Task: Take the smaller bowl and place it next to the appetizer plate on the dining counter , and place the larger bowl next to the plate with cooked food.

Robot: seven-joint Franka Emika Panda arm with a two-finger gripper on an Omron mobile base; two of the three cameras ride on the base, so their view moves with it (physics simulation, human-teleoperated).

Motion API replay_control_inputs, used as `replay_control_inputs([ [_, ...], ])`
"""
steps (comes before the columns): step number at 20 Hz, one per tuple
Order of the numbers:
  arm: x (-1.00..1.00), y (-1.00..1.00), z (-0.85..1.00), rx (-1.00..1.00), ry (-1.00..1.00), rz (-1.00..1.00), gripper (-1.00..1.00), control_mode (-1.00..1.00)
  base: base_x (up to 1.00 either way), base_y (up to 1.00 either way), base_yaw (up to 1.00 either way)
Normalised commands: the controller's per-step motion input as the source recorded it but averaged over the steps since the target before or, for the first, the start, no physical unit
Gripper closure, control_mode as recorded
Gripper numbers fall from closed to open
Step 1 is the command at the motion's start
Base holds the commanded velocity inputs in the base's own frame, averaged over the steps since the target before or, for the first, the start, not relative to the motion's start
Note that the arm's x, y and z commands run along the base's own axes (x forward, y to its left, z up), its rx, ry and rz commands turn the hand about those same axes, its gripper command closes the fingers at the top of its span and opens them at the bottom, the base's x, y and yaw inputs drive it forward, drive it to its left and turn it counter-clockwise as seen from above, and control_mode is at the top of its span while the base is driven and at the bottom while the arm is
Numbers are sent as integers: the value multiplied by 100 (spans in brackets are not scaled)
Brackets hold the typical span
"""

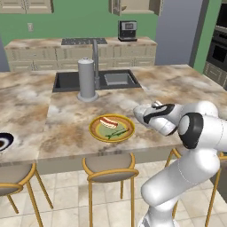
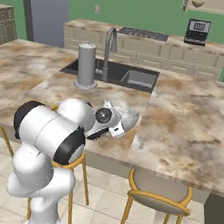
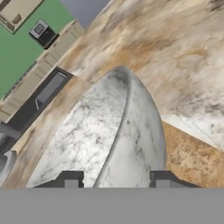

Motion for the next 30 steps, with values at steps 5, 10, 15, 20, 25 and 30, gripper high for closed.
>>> replay_control_inputs([
  [5,-3,0,6,0,-1,0,-100,-100,0,0,0],
  [10,-11,0,93,0,-4,-4,-100,-100,0,0,0],
  [15,-3,0,100,0,0,-9,-100,-100,0,0,0],
  [20,-14,2,100,0,1,-10,-100,-100,0,0,0],
  [25,-73,17,100,0,4,-7,-100,-100,0,0,0],
  [30,-100,31,100,4,12,-4,-100,-100,0,0,0],
])
